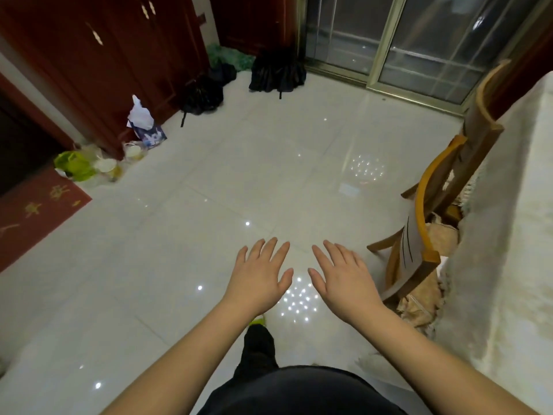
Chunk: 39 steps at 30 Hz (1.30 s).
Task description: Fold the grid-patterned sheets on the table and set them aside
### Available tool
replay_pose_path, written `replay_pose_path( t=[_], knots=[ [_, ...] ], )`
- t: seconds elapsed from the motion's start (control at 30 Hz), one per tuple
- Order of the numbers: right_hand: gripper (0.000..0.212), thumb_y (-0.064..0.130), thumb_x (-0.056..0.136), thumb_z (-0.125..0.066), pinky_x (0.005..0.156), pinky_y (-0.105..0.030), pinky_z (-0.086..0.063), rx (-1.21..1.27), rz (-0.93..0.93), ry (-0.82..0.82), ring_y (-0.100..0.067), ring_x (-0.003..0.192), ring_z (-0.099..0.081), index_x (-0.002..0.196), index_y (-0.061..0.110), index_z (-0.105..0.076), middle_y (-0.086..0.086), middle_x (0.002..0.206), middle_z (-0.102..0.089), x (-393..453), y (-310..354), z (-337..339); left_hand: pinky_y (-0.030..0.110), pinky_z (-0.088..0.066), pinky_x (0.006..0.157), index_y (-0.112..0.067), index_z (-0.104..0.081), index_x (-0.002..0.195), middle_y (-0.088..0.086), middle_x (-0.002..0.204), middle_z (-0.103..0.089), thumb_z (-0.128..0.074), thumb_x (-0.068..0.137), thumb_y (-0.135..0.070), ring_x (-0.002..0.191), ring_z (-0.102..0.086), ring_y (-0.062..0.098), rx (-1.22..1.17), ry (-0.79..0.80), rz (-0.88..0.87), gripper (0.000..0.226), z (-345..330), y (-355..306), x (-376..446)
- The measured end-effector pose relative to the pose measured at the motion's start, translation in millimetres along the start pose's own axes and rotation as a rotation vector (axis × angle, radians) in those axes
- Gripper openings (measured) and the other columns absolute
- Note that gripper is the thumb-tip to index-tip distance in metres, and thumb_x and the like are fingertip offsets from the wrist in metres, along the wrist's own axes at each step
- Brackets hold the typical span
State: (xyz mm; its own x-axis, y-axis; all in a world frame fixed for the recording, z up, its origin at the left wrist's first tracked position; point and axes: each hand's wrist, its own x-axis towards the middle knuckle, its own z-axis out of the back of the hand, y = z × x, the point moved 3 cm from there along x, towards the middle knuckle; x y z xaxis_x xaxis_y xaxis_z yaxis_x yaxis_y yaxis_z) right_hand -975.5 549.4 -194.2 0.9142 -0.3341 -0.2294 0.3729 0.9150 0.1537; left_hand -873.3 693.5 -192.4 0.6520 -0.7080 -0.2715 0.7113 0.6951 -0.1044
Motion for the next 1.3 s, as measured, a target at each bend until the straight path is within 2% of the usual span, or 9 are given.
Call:
replay_pose_path(
  t=[0.07, 0.37, 0.5, 0.57, 0.7, 0.87, 1.03, 1.2, 1.3],
  knots=[
    [0.078, 0.058, 0.089, 0.0, 0.117, -0.044, -0.021, 0.003, -0.025, 0.001, -0.027, 0.143, -0.032, 0.151, 0.023, -0.031, -0.007, 0.157, -0.031, 28, 5, 2, 0.045, -0.009, 0.119, -0.032, -0.008, 0.154, -0.002, 0.163, -0.012, -0.009, 0.093, -0.058, 0.149, -0.011, 0.022, -0.001, -0.001, -0.031, 0.066, 7, 15, 26],
    [0.078, 0.058, 0.089, 0.002, 0.117, -0.043, -0.02, 0.014, -0.17, -0.007, -0.026, 0.144, -0.029, 0.152, 0.025, -0.029, -0.005, 0.16, -0.024, 139, 33, 27, 0.045, -0.006, 0.12, -0.032, -0.009, 0.154, -0.002, 0.163, -0.011, -0.02, 0.099, -0.056, 0.149, -0.008, 0.021, 0.009, 0.023, -0.203, 0.062, 51, 86, 135],
    [0.065, 0.054, 0.096, -0.015, 0.111, -0.045, -0.033, -0.014, -0.266, -0.004, -0.027, 0.135, -0.045, 0.145, 0.023, -0.044, -0.007, 0.152, -0.041, 168, 30, 32, 0.045, -0.007, 0.119, -0.031, -0.009, 0.154, -0.002, 0.162, -0.013, -0.019, 0.099, -0.055, 0.149, -0.009, 0.022, 0.032, 0.046, -0.288, 0.061, 64, 91, 181],
    [0.062, 0.054, 0.096, -0.019, 0.111, -0.045, -0.034, -0.01, -0.306, -0.007, -0.027, 0.134, -0.046, 0.144, 0.023, -0.045, -0.007, 0.15, -0.044, 181, 22, 35, 0.045, -0.008, 0.119, -0.031, -0.01, 0.154, -0.002, 0.162, -0.015, -0.018, 0.098, -0.056, 0.148, -0.011, 0.021, 0.032, 0.053, -0.321, 0.062, 67, 87, 203],
    [0.067, 0.054, 0.095, -0.011, 0.116, -0.044, -0.024, 0.002, -0.334, -0.008, -0.026, 0.141, -0.036, 0.151, 0.023, -0.033, -0.006, 0.155, -0.035, 209, -8, 41, 0.045, -0.01, 0.119, -0.031, -0.01, 0.154, -0.002, 0.162, -0.016, -0.017, 0.098, -0.055, 0.148, -0.012, 0.021, 0.052, 0.05, -0.363, 0.062, 72, 73, 248],
    [0.065, 0.053, 0.095, -0.016, 0.113, -0.045, -0.031, 0.03, -0.423, -0.041, -0.027, 0.135, -0.044, 0.147, 0.021, -0.04, -0.008, 0.149, -0.045, 253, -56, 51, 0.046, -0.012, 0.119, -0.03, -0.01, 0.154, -0.001, 0.161, -0.018, 0.003, 0.084, -0.058, 0.148, -0.014, 0.022, 0.113, 0.053, -0.424, 0.076, 83, 48, 312],
    [0.065, 0.052, 0.096, -0.017, 0.112, -0.046, -0.034, 0.083, -0.462, -0.067, -0.028, 0.133, -0.046, 0.147, 0.02, -0.04, -0.009, 0.147, -0.048, 301, -113, 68, 0.046, -0.009, 0.119, -0.03, -0.008, 0.155, -0.001, 0.162, -0.014, -0.019, 0.099, -0.053, 0.149, -0.01, 0.022, 0.149, 0.084, -0.453, 0.061, 98, 12, 393],
    [0.066, 0.053, 0.094, -0.016, 0.111, -0.044, -0.035, 0.081, -0.491, -0.091, -0.025, 0.13, -0.049, 0.147, 0.021, -0.039, -0.007, 0.143, -0.051, 333, -170, 97, 0.045, -0.008, 0.119, -0.03, -0.005, 0.154, -0.001, 0.162, -0.014, -0.019, 0.099, -0.053, 0.149, -0.01, 0.021, 0.164, 0.091, -0.508, 0.061, 115, -30, 449],
    [0.068, 0.054, 0.094, -0.01, 0.115, -0.044, -0.027, 0.103, -0.506, -0.083, -0.025, 0.137, -0.041, 0.15, 0.023, -0.032, -0.006, 0.149, -0.044, 350, -200, 107, 0.045, -0.008, 0.12, -0.03, -0.004, 0.155, -0.001, 0.162, -0.014, -0.018, 0.1, -0.053, 0.149, -0.01, 0.021, 0.163, 0.104, -0.532, 0.061, 120, -49, 479]
  ],
)
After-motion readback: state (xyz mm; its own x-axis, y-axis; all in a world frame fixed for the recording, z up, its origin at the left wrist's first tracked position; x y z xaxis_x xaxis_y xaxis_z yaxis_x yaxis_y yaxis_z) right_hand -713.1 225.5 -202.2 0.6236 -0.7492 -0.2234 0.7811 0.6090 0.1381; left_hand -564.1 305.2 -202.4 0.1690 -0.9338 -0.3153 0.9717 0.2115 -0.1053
